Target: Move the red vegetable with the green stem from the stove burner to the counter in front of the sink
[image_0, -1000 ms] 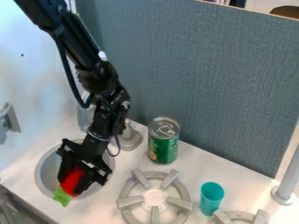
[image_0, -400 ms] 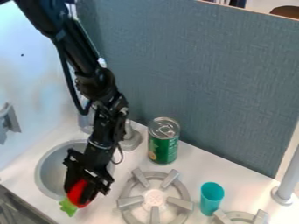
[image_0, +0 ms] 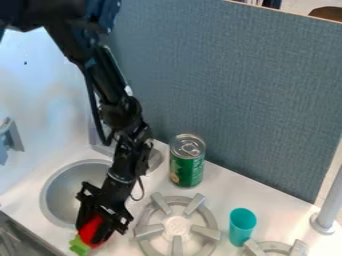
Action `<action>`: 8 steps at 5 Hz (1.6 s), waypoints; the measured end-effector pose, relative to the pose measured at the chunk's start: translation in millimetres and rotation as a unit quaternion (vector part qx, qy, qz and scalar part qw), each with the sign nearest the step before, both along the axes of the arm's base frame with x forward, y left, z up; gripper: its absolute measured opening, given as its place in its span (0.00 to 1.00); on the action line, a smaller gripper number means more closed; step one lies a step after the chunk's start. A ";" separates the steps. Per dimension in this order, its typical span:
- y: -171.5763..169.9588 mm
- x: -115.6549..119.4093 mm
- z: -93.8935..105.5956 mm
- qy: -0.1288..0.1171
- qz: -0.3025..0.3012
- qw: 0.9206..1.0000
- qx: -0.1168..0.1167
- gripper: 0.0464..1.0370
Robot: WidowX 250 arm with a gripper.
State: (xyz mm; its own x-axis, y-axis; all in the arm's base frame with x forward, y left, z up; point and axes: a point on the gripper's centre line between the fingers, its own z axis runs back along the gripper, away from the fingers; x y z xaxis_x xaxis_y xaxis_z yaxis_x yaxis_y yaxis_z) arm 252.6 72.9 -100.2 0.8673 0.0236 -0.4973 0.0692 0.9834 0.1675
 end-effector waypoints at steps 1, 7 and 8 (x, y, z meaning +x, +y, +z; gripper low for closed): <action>-4.7 1.8 -1.6 -0.003 0.001 1.000 -0.004 0.55; -83.2 19.9 68.4 -0.118 -0.007 0.992 -0.038 0.96; -115.8 23.0 70.5 -0.122 -0.055 0.989 -0.063 0.96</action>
